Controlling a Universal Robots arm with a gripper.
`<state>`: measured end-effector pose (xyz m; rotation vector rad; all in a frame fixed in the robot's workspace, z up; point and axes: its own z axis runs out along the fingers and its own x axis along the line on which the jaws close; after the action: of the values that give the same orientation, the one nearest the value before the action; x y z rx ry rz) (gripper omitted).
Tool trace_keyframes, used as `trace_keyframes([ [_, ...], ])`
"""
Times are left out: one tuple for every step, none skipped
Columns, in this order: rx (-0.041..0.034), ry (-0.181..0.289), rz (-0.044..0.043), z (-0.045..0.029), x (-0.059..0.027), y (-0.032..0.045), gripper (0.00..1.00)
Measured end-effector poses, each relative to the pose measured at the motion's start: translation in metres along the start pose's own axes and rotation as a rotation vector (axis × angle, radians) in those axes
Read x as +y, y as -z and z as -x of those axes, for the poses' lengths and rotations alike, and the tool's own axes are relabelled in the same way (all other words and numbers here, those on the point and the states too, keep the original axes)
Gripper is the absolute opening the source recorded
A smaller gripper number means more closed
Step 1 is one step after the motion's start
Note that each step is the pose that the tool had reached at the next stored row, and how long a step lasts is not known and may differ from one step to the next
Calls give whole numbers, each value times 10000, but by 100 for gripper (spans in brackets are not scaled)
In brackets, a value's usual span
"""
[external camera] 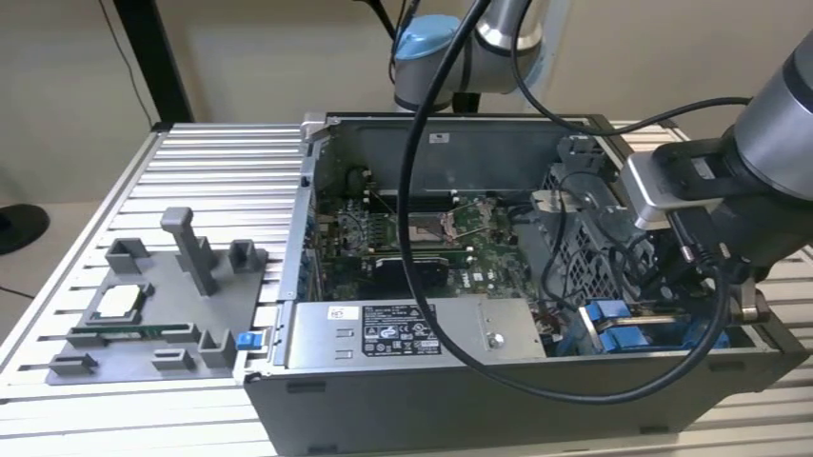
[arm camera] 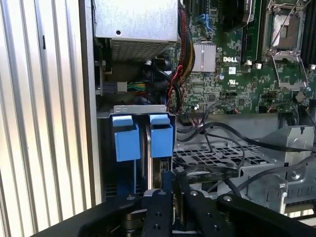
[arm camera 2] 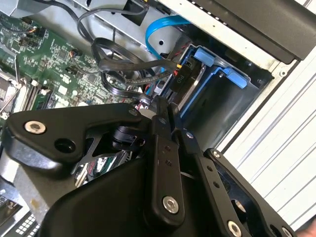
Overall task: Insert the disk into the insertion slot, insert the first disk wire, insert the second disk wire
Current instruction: 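Insert the second disk wire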
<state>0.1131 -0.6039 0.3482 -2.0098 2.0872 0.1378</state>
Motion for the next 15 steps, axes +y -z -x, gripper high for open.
trace_keyframes([
  [-1, 0, 0, 0, 0, 0, 0],
  [-1, 0, -2, 0, 0, -1, 0],
  [-2, 3, -9, 0, 0, -3, 0],
  [-3, 6, -27, -1, 1, -7, 0],
  [-3, 11, -49, -2, 1, -10, 0],
  [-5, 19, -83, -3, 2, -14, 0],
  [-7, 26, -115, -4, 3, -20, 0],
  [-7, 36, -151, -4, 3, -25, 0],
  [-10, 45, -189, -5, 4, -32, 0],
  [-13, 55, -232, -5, 4, -39, 0],
  [-16, 66, -276, -5, 5, -44, 0],
  [-16, 73, -304, -6, 4, -46, 0],
  [-15, 75, -308, -6, 4, -46, 0],
  [-16, 79, -319, -6, 4, -48, 0],
  [-17, 81, -336, -6, 5, -50, 0],
])
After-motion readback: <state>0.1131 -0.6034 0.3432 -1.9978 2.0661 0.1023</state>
